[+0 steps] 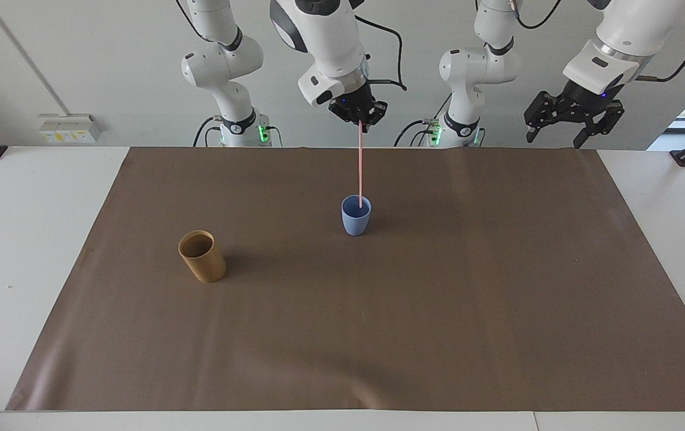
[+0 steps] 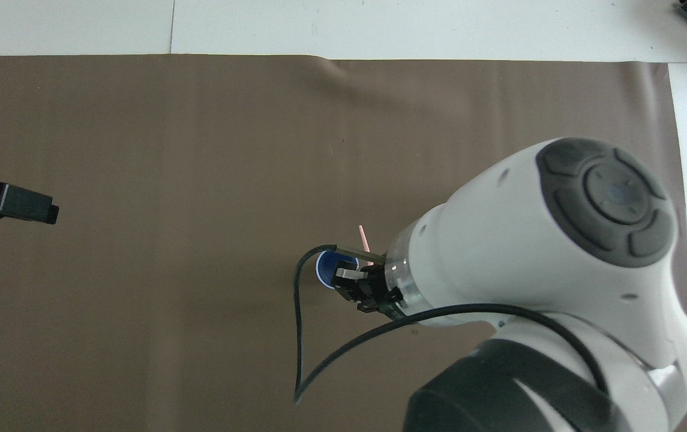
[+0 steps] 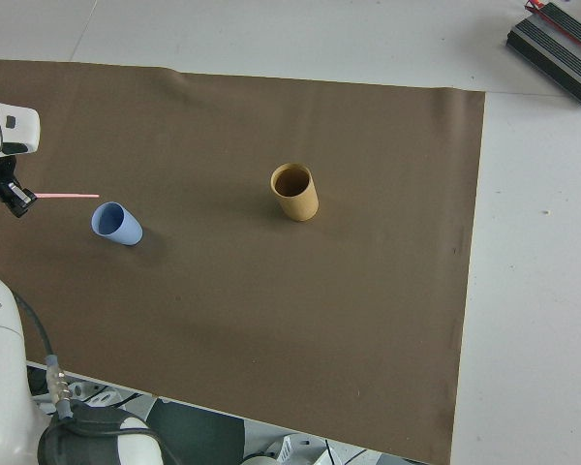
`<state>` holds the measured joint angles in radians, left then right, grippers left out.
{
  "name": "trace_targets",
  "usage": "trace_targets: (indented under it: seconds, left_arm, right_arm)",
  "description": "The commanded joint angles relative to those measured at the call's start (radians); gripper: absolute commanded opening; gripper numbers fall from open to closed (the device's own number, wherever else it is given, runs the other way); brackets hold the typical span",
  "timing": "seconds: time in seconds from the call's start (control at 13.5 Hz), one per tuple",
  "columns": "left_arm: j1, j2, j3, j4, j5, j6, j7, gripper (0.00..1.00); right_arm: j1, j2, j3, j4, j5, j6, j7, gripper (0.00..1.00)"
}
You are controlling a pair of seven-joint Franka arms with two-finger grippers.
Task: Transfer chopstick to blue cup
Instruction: 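Carry the pink stick with the right gripper over the blue cup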
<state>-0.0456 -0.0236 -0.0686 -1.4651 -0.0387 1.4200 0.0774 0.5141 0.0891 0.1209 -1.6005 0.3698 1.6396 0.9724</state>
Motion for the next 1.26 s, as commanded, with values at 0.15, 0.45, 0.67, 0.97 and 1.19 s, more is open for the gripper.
trace_targets:
  seconds: [0.15,0.45,0.67,0.97,1.19]
  left_arm:
    - [0.018,-0.025,-0.011,-0.026,0.014,-0.003,0.012,1.0]
    - [0.018,-0.025,-0.011,-0.026,0.013,-0.003,0.012,1.0]
    - [0.018,-0.024,-0.011,-0.026,0.013,-0.004,0.012,1.0]
    - [0.018,-0.025,-0.011,-0.026,0.013,-0.004,0.012,1.0]
    - [0.016,-0.025,-0.013,-0.026,0.013,-0.003,0.012,1.0]
  right_arm:
    - [0.003,-0.014,-0.006,-0.065,0.035,0.011,0.017,0.0]
    - [-0.02,-0.014,-0.006,-0.101,0.035,0.008,0.012,0.0]
    - [-0.035,0.008,-0.006,-0.102,0.037,0.025,-0.004,0.0]
    - [-0.033,0.05,-0.006,-0.105,0.051,0.074,-0.021,0.0]
    - [-0.034,0.049,-0.006,-0.121,0.067,0.083,-0.029,0.0]
